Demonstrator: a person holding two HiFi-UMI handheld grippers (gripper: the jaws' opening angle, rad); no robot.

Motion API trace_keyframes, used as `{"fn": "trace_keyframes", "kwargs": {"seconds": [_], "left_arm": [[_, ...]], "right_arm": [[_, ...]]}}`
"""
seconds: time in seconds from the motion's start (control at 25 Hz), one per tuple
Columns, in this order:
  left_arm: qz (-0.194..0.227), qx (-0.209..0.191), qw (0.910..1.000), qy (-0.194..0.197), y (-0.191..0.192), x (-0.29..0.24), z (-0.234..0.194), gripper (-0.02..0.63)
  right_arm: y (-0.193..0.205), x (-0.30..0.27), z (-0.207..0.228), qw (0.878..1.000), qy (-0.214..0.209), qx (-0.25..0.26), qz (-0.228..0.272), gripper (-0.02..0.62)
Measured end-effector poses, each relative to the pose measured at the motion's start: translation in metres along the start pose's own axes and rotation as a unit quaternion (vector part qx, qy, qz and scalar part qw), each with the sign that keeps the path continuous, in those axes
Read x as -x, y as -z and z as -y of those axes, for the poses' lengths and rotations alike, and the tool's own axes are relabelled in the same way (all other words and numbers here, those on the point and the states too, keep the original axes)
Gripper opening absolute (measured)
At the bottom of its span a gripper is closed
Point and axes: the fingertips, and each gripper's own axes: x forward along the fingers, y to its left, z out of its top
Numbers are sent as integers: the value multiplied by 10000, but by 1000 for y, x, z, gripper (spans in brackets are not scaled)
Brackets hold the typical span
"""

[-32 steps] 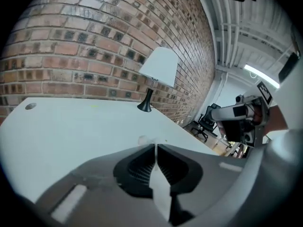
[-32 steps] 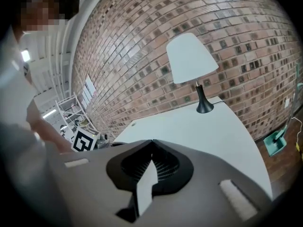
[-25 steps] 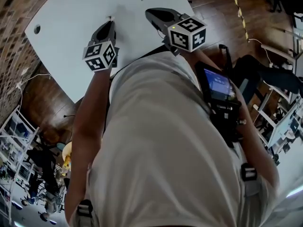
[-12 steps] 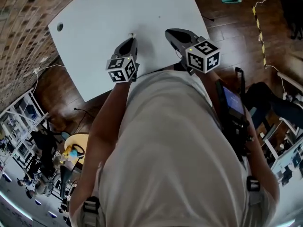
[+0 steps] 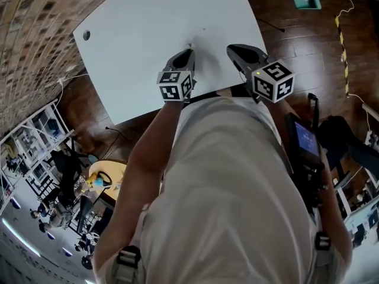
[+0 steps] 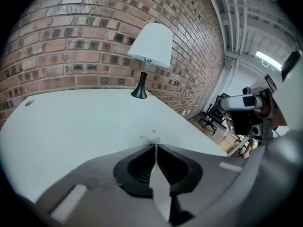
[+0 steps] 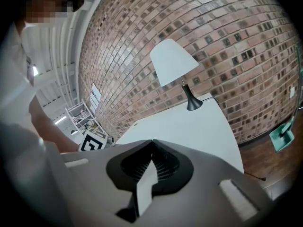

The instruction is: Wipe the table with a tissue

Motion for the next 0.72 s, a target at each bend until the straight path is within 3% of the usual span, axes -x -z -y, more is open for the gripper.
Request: {"fn": "trace_keyframes", "kwargs": {"seconds": [0.32, 0.72], "left_arm": [[46, -216, 9990, -390, -41, -52, -11, 21], [-564, -675, 9919, -918, -37, -87, -7, 21]], "right_arm": [[3, 38, 36, 9997, 235, -107, 16, 8], [-1, 74, 71, 9989, 355, -258, 150, 8]]}}
